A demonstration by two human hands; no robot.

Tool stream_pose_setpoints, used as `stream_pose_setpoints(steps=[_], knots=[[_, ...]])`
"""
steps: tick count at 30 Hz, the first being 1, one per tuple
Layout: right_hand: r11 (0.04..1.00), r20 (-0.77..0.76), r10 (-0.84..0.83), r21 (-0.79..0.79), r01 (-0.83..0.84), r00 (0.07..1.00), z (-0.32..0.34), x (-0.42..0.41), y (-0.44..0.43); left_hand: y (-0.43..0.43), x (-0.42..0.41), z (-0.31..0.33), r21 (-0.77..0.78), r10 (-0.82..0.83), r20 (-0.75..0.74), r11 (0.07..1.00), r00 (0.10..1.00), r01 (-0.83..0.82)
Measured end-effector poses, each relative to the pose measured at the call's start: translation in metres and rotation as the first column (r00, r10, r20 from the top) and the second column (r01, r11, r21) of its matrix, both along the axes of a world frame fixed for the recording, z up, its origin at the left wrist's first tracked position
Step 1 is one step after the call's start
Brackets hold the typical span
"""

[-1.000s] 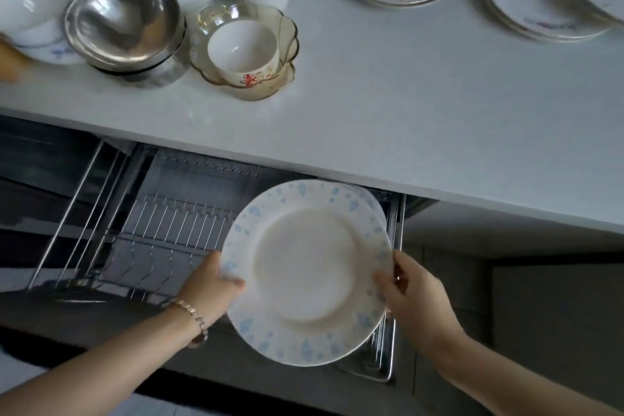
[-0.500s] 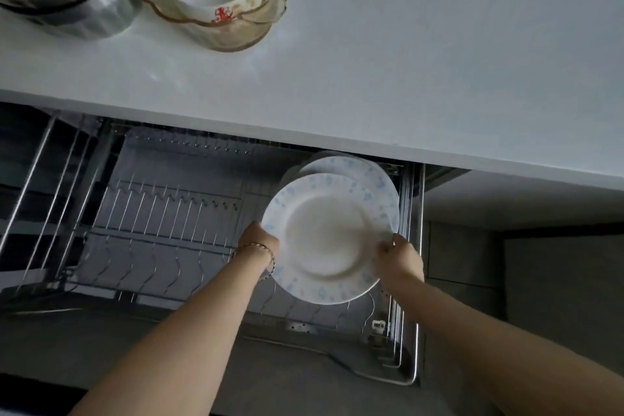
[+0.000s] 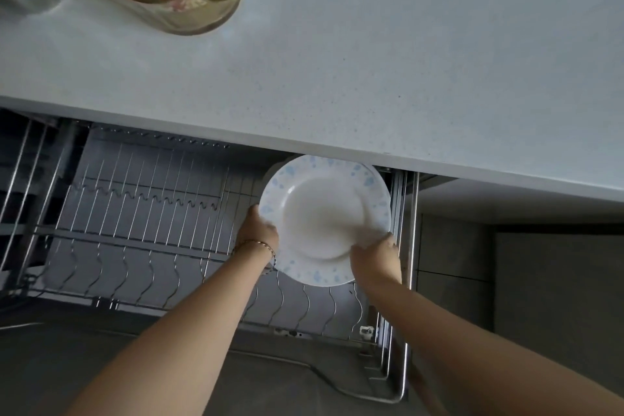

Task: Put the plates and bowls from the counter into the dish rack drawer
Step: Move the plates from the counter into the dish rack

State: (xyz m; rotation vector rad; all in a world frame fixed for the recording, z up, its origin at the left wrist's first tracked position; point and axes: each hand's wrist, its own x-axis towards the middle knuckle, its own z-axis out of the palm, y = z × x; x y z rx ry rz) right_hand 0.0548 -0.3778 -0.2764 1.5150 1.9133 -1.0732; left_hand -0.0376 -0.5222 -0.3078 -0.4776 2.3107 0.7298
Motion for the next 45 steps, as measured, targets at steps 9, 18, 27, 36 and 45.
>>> stream_pose_setpoints(steps=[9, 18, 27, 36, 45], knots=[[0.981, 0.036, -0.177, -0.078, 0.179, 0.984, -0.021, 0.002, 0.003, -0.001, 0.018, 0.004, 0.275, 0.351, 0.351, 0.847, 0.868, -0.454], [0.963, -0.077, 0.203, -0.168, -0.213, 0.976, 0.070, 0.014, 0.040, 0.017, 0.018, 0.092, 0.190, -0.215, 0.183, 0.965, 0.959, 0.180], [0.914, -0.252, 0.370, -0.075, -0.399, 0.894, 0.234, 0.021, 0.190, 0.183, 0.002, 0.278, 0.081, -0.665, -0.217, 0.717, 0.714, 0.693], [0.819, -0.152, 0.543, 0.314, -0.480, 0.826, 0.320, 0.031, 0.395, 0.372, 0.000, 0.351, -0.075, -0.709, -0.294, 0.686, 0.641, 0.724], [0.790, -0.083, 0.526, 0.415, -0.451, 0.846, 0.349, 0.002, 0.508, 0.476, -0.039, 0.382, -0.130, -0.717, -0.376, 0.668, 0.587, 0.733]])
